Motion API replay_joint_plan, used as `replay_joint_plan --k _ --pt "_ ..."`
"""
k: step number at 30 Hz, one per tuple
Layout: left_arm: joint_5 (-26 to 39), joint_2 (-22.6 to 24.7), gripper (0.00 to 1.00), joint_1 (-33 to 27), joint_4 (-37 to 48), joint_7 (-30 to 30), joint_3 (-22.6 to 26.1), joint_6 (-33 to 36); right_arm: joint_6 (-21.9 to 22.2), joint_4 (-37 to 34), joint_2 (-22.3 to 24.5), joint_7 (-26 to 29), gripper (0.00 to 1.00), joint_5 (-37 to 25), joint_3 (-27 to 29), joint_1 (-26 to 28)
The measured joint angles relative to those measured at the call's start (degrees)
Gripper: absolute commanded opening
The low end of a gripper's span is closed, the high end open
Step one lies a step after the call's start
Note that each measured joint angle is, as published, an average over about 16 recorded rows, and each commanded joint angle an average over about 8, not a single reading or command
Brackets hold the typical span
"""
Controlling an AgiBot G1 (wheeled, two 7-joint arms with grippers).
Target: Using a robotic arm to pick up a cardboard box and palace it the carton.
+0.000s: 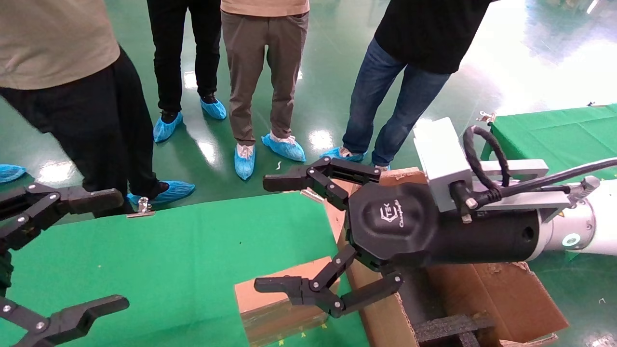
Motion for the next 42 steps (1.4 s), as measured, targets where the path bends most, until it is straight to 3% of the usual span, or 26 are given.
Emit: replay_joint_plan --k 8,17,27,42 --pt "-0.01 0.0 0.0 -0.01 0.02 0.01 0.01 0.01 -0.82 -0.63 -0.51 0.3 1.0 -5.52 -2.42 3.19" --pt "-0.02 0.0 0.0 -0.03 0.03 0.03 0.04 0.01 -3.25 -4.67 -4.15 -0.67 1.0 -19.73 -9.88 11.88" --pt "-0.03 -0.01 0.0 -0.03 0.04 0.04 0.07 0.0 -4.79 -14.8 -11.92 -6.12 1.0 -33.12 -20.55 21.33" --pt "-0.06 -0.03 0.0 -0.04 0.04 0.06 0.1 -0.02 -5.16 -32.21 -23.2 -16.34 1.0 -40.58 -34.18 31.13"
